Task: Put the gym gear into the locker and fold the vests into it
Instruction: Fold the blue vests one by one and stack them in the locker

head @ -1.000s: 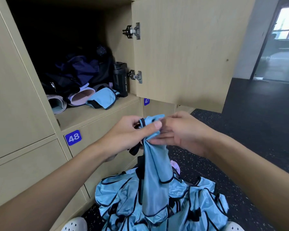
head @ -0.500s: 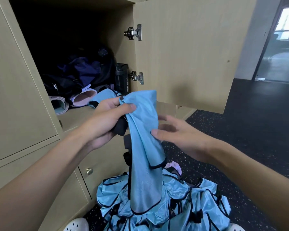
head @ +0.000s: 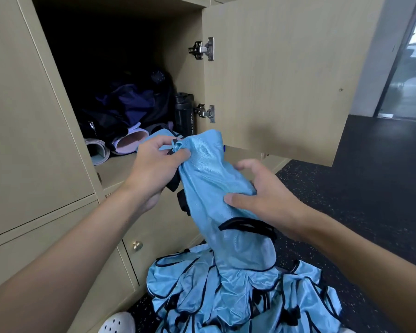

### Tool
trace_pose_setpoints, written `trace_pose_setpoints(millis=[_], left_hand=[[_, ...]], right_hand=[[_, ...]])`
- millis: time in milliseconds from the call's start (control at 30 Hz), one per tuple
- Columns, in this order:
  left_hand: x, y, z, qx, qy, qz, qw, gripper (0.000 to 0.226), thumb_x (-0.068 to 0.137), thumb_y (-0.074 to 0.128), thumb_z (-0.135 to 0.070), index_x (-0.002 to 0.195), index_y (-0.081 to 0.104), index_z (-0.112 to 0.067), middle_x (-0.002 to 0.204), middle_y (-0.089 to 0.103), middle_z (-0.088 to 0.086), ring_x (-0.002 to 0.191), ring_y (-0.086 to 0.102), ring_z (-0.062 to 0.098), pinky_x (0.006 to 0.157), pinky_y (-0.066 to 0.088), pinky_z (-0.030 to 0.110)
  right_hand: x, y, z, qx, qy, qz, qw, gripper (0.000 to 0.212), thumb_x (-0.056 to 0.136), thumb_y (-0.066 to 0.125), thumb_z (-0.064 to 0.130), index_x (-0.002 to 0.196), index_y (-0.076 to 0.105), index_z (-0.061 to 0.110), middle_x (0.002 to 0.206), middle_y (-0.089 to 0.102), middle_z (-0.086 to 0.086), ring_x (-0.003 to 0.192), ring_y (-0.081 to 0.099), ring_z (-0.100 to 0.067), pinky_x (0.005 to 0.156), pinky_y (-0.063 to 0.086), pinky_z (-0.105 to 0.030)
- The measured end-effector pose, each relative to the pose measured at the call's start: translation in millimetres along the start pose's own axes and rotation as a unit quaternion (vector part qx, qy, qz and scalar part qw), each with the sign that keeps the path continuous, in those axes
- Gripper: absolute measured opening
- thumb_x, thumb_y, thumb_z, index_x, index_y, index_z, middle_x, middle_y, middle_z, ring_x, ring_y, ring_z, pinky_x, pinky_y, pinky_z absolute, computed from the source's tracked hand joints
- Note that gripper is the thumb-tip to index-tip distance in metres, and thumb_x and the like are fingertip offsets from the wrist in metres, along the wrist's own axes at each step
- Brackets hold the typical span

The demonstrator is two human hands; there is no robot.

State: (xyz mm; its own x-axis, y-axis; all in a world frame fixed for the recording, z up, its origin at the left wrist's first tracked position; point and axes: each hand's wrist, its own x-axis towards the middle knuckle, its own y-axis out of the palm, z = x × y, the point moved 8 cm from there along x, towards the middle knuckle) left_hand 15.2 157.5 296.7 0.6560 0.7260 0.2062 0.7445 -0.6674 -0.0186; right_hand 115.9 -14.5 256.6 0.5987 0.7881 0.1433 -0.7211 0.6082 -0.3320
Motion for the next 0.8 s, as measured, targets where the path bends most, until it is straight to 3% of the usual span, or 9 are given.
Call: trace_pose_setpoints(millis=[100,200,333,400,500,567,633,700,800], left_hand=[[5,-9,11,-0.013,-0.038,-0.046,0.998,0.028,0.086,0.071,-0.002,0.112,0.062,-0.006,0.075,0.066,0.008,0.070,0.057,0.024,0.059,0.040,0.031],[6,-13,18,-0.013,-0.057,-0.068,0.996,0.032,0.082,0.074,0.001,0.111,0.061,-0.006,0.075,0.061,0.007,0.070,0.058,0.024,0.063,0.043,0.036],[5,-15,23,-0.016,-0.074,-0.078,0.994,0.036,0.080,0.076,-0.001,0.111,0.059,-0.010,0.093,0.059,0.016,0.075,0.059,0.026,0.068,0.045,0.041],[-1,-7,24,-0.028,-0.090,-0.054,0.994,0.050,0.081,0.079,-0.012,0.122,0.051,-0.020,0.099,0.068,0.014,0.074,0.063,0.025,0.069,0.049,0.040],[-23,18,28,-0.053,-0.149,0.036,0.987,0.083,0.083,0.079,-0.030,0.145,0.025,-0.035,0.084,0.077,-0.006,0.075,0.073,0.015,0.070,0.058,0.033],[-37,34,32,-0.070,-0.191,0.103,0.974,0.102,0.080,0.078,-0.037,0.153,0.006,-0.041,0.086,0.078,-0.005,0.084,0.075,0.017,0.073,0.060,0.039],[-47,45,34,-0.074,-0.207,0.156,0.963,0.117,0.068,0.079,-0.043,0.154,0.000,-0.046,0.094,0.078,-0.002,0.090,0.075,0.022,0.081,0.059,0.047],[-50,49,33,-0.058,-0.192,0.178,0.963,0.118,0.059,0.080,-0.042,0.151,0.008,-0.052,0.099,0.078,-0.001,0.090,0.075,0.024,0.084,0.058,0.048],[-46,48,26,-0.029,-0.132,0.176,0.975,0.093,0.070,0.083,-0.019,0.144,0.034,-0.048,0.100,0.077,0.002,0.087,0.074,0.017,0.077,0.060,0.035]], right_hand=[[-2,6,9,0.052,-0.032,0.024,0.998,0.075,0.083,0.073,-0.001,0.136,0.039,0.041,0.100,0.074,-0.012,0.086,0.074,-0.029,0.076,0.061,-0.039],[-4,12,16,0.025,-0.063,0.049,0.997,0.070,0.080,0.075,-0.006,0.131,0.048,0.034,0.110,0.071,-0.009,0.095,0.071,-0.027,0.086,0.059,-0.042],[-4,14,18,0.011,-0.072,0.025,0.997,0.063,0.076,0.078,-0.006,0.123,0.058,0.031,0.113,0.070,-0.002,0.099,0.070,-0.022,0.091,0.057,-0.043],[-2,7,21,0.056,-0.080,-0.018,0.995,0.063,0.076,0.075,-0.010,0.122,0.057,0.029,0.108,0.072,-0.002,0.094,0.072,-0.022,0.085,0.059,-0.039],[0,-6,22,0.141,-0.072,-0.067,0.985,0.064,0.078,0.073,-0.012,0.121,0.054,0.031,0.093,0.075,-0.006,0.080,0.073,-0.021,0.074,0.061,-0.038],[-1,-13,21,0.168,-0.063,-0.086,0.980,0.065,0.080,0.071,-0.011,0.125,0.050,0.031,0.087,0.075,-0.005,0.076,0.073,-0.020,0.070,0.062,-0.036],[-1,-18,20,0.173,-0.058,-0.099,0.978,0.066,0.081,0.070,-0.012,0.129,0.049,0.028,0.085,0.073,-0.003,0.074,0.072,-0.018,0.067,0.061,-0.033],[-1,-20,18,0.175,-0.052,-0.103,0.978,0.065,0.082,0.070,-0.011,0.131,0.048,0.026,0.085,0.072,-0.004,0.072,0.071,-0.016,0.067,0.061,-0.032],[0,-22,15,0.182,-0.041,-0.101,0.977,0.063,0.083,0.069,-0.011,0.129,0.049,0.028,0.087,0.072,-0.006,0.073,0.071,-0.016,0.066,0.061,-0.031]])
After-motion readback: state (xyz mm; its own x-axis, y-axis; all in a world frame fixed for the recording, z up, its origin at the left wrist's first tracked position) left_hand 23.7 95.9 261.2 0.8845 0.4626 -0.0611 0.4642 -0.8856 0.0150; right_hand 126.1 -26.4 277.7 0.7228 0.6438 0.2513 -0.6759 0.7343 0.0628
